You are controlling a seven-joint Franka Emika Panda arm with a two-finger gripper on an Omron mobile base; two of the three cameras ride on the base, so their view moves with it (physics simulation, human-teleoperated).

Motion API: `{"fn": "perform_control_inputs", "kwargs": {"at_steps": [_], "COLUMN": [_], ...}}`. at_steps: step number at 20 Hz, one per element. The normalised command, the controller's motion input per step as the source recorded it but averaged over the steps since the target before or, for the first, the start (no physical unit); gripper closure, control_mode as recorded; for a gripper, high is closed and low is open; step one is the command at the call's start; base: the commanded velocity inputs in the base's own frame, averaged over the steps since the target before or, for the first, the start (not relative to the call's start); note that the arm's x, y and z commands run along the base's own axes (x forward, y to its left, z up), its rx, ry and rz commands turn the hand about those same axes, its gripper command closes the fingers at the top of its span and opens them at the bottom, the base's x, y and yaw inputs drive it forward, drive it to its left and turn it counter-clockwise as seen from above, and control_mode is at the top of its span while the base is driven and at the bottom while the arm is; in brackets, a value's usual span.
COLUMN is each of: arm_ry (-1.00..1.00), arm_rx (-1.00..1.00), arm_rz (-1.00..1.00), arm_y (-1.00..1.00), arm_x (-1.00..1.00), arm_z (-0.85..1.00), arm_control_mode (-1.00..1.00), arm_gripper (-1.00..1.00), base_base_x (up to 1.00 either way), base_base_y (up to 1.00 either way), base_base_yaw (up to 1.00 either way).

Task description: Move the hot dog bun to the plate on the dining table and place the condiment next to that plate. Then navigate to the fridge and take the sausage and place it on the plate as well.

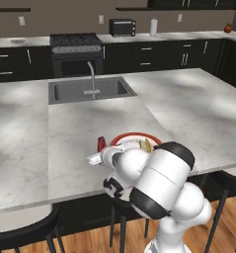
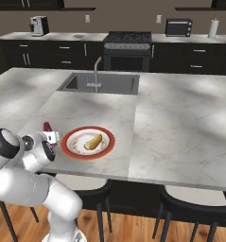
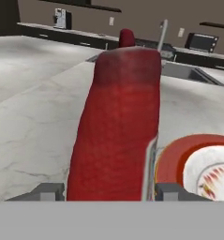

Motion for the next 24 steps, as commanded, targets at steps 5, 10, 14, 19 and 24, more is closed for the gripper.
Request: {"fn": "perform_control_inputs", "kwargs": {"at_steps": [5,10,14,19,24], "arm_ry": [0.0,0.0,0.0,-0.01,-0.01], "arm_rx": [0.0,0.0,0.0,0.0,0.0], "arm_rz": [0.0,0.0,0.0,0.0,0.0], "arm_y": [0.0,0.08,0.17,0.19,0.0], "arm_x": [0.08,0.11,0.0,-0.03,-0.22], "arm_z": [-0.32,-0.29,-0.32,-0.08,0.09], "arm_control_mode": [-1.0,-1.0,-1.0,-1.0,-1.0], "arm_gripper": [1.0,1.0,1.0,-1.0,-1.0], "base_base_x": [0.0,0.0,0.0,0.0,0.0], "base_base_y": [0.0,0.0,0.0,0.0,0.0], "base_base_yaw": [0.0,0.0,0.0,0.0,0.0]}}
